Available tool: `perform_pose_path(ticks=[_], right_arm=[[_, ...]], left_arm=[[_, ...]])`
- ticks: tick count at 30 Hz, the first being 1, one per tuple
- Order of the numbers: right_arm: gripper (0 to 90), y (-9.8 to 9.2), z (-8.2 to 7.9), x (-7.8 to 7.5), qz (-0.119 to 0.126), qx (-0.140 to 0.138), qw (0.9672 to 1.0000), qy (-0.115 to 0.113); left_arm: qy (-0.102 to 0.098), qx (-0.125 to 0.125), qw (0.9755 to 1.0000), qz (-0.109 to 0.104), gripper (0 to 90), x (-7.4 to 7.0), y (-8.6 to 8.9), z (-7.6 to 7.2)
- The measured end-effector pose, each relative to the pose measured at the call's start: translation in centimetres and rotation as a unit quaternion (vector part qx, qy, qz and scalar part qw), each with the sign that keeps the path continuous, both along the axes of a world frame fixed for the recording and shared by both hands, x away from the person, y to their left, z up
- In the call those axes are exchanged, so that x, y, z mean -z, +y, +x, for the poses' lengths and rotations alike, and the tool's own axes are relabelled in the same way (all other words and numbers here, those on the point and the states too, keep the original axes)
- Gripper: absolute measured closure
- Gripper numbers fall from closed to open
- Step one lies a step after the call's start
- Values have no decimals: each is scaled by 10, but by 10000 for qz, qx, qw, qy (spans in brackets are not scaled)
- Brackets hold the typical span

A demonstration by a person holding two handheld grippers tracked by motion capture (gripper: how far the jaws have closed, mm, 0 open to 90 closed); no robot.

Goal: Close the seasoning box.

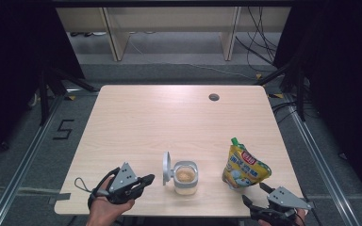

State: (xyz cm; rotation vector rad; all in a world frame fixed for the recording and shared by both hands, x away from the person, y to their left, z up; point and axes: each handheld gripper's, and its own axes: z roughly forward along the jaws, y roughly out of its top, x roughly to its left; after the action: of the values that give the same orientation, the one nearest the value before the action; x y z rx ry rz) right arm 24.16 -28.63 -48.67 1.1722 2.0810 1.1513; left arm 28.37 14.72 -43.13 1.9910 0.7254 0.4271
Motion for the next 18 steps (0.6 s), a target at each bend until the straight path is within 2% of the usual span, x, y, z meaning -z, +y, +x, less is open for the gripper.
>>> perform_pose_path(ticks=[2, 3, 4, 5, 6, 7, 9, 14, 15, 18], right_arm=[[247, -1, -1, -1, -2, -19, 10000, -35], [247, 0, -1, -1, 72, -41, 10000, 46], [248, -1, 0, 0, -2, 10, 10000, -2], [248, -1, 0, 0, 46, -43, 10000, 26], [247, 0, -1, -1, 110, -64, 9999, 76], [247, 0, -1, -1, 78, -34, 10000, 49], [247, -1, 0, 0, -21, -32, 10000, -15], [249, 0, -1, -1, 67, -40, 10000, 56], [248, 0, 0, 0, -32, -11, 10000, 38], [249, 0, 0, 0, -35, -9, 10000, 40]], left_arm=[[17, 22, 10000, 37, 893, -3, -4, 1], [13, 76, 10000, 43, 892, -4, -6, 2], [-20, 91, 9999, 88, 892, -5, -7, 3], [26, 84, 10000, 34, 893, -5, -9, 3], [-7, 144, 9999, 78, 892, -6, -9, 3], [-2, 103, 9999, 59, 892, -6, -11, 3], [-43, 179, 9998, 121, 892, -7, -11, 4], [-27, 131, 9999, 66, 892, -10, -14, 4], [-59, 163, 9998, 82, 892, -11, -15, 4], [-76, 210, 9997, 64, 892, -12, -19, 5]])
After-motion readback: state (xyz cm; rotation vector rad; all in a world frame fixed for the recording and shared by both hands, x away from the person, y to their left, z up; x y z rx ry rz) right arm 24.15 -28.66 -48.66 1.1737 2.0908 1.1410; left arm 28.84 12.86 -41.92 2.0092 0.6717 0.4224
